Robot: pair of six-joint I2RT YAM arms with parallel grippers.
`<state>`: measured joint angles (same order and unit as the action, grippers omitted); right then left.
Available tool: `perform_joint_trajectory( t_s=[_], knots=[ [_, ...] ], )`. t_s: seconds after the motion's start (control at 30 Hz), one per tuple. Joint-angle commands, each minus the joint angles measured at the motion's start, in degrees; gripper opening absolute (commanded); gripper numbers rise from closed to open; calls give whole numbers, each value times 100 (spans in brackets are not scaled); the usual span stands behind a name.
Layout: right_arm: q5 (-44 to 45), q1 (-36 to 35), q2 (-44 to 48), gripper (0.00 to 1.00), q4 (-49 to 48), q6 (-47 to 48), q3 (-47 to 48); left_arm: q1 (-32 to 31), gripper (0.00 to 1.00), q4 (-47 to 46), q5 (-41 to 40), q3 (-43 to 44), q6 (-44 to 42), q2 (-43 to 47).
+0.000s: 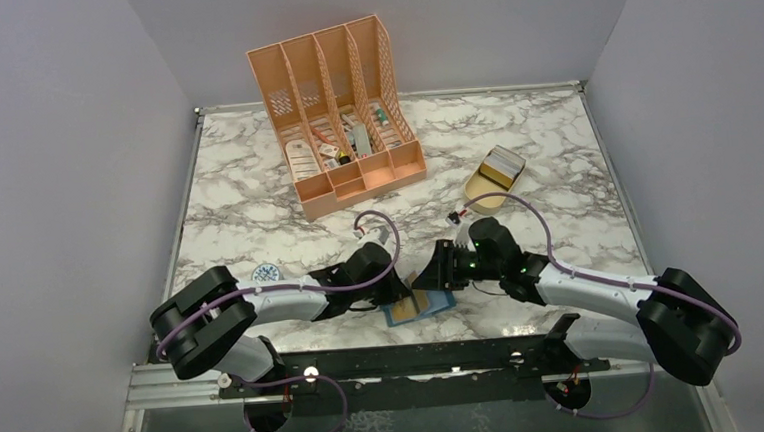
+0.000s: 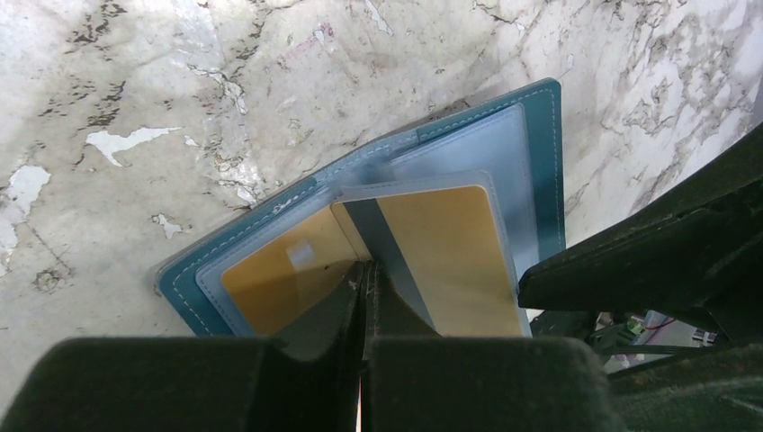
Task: Put the credit cards into the card holder
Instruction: Turn over the card slot in the card holder.
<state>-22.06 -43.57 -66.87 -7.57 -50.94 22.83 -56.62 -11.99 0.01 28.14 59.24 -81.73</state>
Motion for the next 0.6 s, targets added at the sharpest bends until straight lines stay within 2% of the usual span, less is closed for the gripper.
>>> perform_joint_trajectory(
  t_s=[0.0, 0.57],
  knots=[
    [-229, -46, -59, 41, -394, -100, -99, 4, 0, -267, 215, -65, 61, -144],
    [-774, -46, -458, 41, -1174, -359, -175, 2, 0, -585, 280, -174, 142, -39]
  ],
)
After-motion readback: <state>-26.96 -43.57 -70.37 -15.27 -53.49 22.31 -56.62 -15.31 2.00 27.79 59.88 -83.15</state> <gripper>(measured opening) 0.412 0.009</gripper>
